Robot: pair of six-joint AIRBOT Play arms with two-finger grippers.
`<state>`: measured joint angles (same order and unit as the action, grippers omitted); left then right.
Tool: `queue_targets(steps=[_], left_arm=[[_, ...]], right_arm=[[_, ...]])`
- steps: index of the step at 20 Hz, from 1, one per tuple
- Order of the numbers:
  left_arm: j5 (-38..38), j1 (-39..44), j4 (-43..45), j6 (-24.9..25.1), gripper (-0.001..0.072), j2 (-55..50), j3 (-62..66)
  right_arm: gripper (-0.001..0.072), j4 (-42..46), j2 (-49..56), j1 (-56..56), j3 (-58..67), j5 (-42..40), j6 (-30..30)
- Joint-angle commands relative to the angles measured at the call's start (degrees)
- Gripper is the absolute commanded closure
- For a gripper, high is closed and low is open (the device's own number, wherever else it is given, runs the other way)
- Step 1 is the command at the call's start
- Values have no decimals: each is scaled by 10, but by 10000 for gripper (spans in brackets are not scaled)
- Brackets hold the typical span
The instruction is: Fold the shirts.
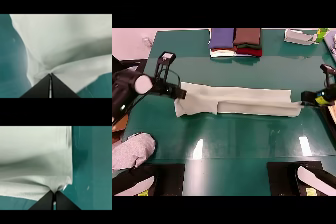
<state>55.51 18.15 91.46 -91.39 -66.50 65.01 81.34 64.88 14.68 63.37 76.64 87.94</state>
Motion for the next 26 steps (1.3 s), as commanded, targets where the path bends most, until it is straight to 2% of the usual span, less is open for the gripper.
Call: queue_targets(steps=[1,6,10,11,12,13,14,15,16,18,19,21,22,23,26], left_arm=[[-89,-24,-6,56,681,-113,59],[-117,-24,-8,89,680,-214,123],[-125,-24,-8,76,677,-215,133],[-120,-24,-8,72,677,-214,139],[-111,-24,-10,72,677,-214,148],[-98,-24,-14,72,677,-212,159],[-84,-24,-18,73,590,-211,170],[-71,-24,-19,71,331,-210,181],[-59,-24,-19,62,196,-210,189],[-40,-24,-19,58,207,-210,195],[-29,-24,-27,58,207,-210,195],[-10,-24,-57,58,212,-210,195],[-3,-24,-73,59,399,-210,195],[-2,-24,-87,59,652,-210,195],[-7,-24,-131,59,671,-210,195]], right_arm=[[698,-28,108,0,80,-24,4],[697,-69,210,0,160,-36,6],[691,-69,238,0,178,-48,5],[598,-69,236,0,178,-54,5],[429,-69,233,0,179,-61,5],[371,-68,227,1,178,-67,5],[371,-66,222,1,178,-69,5],[365,-65,217,4,178,-68,4],[355,-65,214,8,178,-61,4],[176,-65,214,17,174,-39,4],[152,-65,214,22,163,-30,5],[151,-68,214,23,123,-33,5],[151,-70,214,23,101,-45,5],[151,-82,215,21,78,-61,5],[152,-98,216,12,34,-108,5]])
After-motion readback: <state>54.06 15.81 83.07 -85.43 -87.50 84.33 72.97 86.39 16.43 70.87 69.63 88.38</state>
